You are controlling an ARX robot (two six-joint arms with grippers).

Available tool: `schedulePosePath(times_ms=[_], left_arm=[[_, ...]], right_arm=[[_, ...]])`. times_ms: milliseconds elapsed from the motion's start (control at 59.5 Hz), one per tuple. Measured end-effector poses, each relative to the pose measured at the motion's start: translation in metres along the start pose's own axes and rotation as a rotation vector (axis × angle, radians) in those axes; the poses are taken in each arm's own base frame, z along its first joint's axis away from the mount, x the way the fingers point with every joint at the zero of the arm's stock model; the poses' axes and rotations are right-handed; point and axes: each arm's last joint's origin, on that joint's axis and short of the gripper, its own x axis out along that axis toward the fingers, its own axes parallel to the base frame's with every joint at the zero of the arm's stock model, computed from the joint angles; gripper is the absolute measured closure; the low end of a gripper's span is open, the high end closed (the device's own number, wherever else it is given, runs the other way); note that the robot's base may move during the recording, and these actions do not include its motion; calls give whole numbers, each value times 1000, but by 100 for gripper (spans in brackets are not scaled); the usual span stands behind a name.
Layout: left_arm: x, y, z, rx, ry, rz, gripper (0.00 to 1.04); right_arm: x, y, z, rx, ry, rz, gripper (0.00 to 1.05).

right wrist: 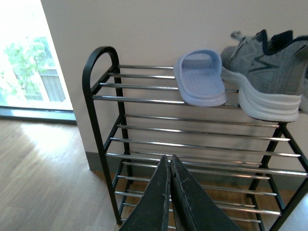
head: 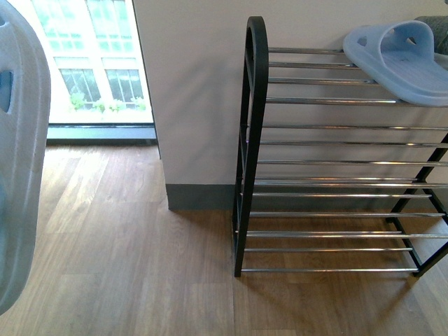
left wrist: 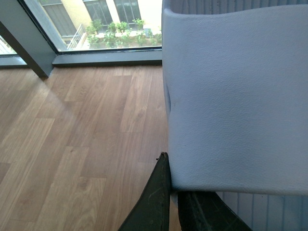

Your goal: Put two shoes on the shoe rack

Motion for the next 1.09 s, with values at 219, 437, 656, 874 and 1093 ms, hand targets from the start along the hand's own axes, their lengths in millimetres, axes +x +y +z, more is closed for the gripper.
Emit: schedulePosePath(times_ms=[219, 437, 656, 874, 1093], left_arm=[[0, 0, 0, 0, 0, 0, 103], [0, 0, 0, 0, 0, -1, 103], [0, 0, 0, 0, 0, 4, 103], [0, 0, 0, 0, 0, 1, 103], [0, -1, 0, 3, 0, -11, 103]], right_arm=[[-1, 0, 0, 0, -5, 0, 103], [-1, 0, 0, 0, -5, 0, 72], [-1, 0, 0, 0, -6, 3, 25], [-1, 0, 0, 0, -6, 2, 9], [-1, 0, 0, 0, -5, -2, 9]])
